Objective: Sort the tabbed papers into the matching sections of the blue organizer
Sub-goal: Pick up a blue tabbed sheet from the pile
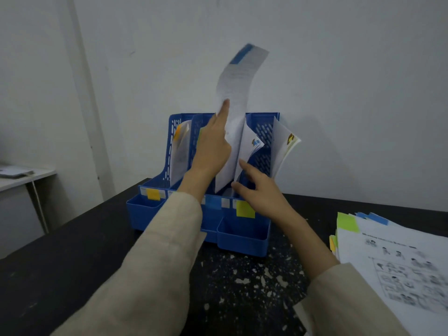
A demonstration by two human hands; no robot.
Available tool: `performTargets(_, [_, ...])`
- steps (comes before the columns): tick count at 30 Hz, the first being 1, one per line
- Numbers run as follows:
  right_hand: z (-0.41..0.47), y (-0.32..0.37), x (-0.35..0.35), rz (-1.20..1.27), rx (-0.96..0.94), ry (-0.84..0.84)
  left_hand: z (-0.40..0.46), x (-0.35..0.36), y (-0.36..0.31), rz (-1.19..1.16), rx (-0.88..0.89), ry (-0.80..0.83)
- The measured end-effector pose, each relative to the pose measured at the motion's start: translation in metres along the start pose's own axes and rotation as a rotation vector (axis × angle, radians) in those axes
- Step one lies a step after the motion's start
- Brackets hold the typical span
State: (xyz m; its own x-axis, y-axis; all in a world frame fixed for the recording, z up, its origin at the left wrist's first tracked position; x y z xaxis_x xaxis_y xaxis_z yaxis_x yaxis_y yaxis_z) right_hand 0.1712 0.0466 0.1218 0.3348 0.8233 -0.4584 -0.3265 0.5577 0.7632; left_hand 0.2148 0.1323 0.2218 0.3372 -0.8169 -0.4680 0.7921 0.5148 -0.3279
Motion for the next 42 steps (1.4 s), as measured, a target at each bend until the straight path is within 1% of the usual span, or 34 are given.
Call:
performTargets(2, [0.000,-0.001,-0.001,0.004,0.001,-0.002,0.004,0.011,0.003,0.060,0.039,0.027])
performTargets(5, [0.001,-0.001,-0.002,0.002,-0.007,-0.005,-0.010,0.036,0.008,0.104,0.097,0.129])
performTargets(9, [0.002,-0.003,0.000,0.026,-0.001,0.007,-0.049,0.071,0.025,-0.014,0.146,0.277])
performTargets(12, [0.003,-0.003,-0.002,0.041,0.004,0.000,-0.061,0.078,0.037,-0.061,0.066,0.327])
performTargets(17, [0.003,-0.005,-0.004,0.035,0.006,-0.010,-0.071,0.082,0.048,-0.004,-0.015,0.437])
performTargets(24, [0.003,-0.006,-0.006,0.029,0.005,-0.013,-0.074,0.087,0.049,-0.009,-0.010,0.519])
performTargets(25, [0.003,-0.006,-0.006,0.029,0.003,-0.013,-0.073,0.081,0.047,-0.023,-0.008,0.484])
performTargets(26, [0.003,-0.006,-0.006,0.028,0.001,-0.015,-0.071,0.071,0.045,-0.046,0.011,0.407])
performTargets(28, [0.003,-0.006,-0.006,0.020,0.003,-0.014,-0.068,0.041,0.038,-0.085,0.063,0.131])
performTargets(29, [0.003,-0.005,-0.006,0.016,0.007,-0.011,-0.069,0.029,0.038,-0.103,0.057,0.015])
performTargets(30, [0.004,-0.006,-0.004,0.013,0.010,-0.007,-0.069,0.023,0.040,-0.137,0.028,-0.045])
performTargets(31, [0.004,-0.006,-0.004,0.012,0.014,-0.006,-0.068,0.022,0.044,-0.169,-0.036,-0.051])
performTargets(33, [0.003,-0.006,-0.004,0.008,0.017,-0.003,-0.067,0.031,0.050,-0.256,-0.156,0.010])
performTargets(35, [0.003,-0.005,-0.005,0.006,0.015,-0.001,-0.065,0.040,0.052,-0.249,-0.213,0.087])
performTargets(37, [0.003,-0.005,-0.005,0.007,0.019,0.003,-0.064,0.051,0.049,-0.155,-0.179,0.158])
performTargets(39, [0.003,-0.005,-0.005,0.006,0.020,0.002,-0.065,0.056,0.047,-0.065,-0.129,0.158])
performTargets(42, [0.003,-0.007,-0.004,0.029,0.027,0.000,-0.071,0.064,0.056,0.016,-0.166,0.180])
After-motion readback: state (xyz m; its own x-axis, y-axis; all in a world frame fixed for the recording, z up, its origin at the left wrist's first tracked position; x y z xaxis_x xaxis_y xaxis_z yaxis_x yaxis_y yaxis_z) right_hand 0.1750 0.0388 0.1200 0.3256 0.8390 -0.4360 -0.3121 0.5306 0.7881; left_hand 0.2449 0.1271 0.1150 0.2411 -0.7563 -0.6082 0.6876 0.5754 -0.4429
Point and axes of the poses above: each hand's wrist, its own z-axis towards the middle knuckle, its own x-axis out of the palm, y = z × x, the point moved 10 cm from there along z, towards the middle knuckle, and after that the axes turned 6 degrees about z, right-handed, at the moved point
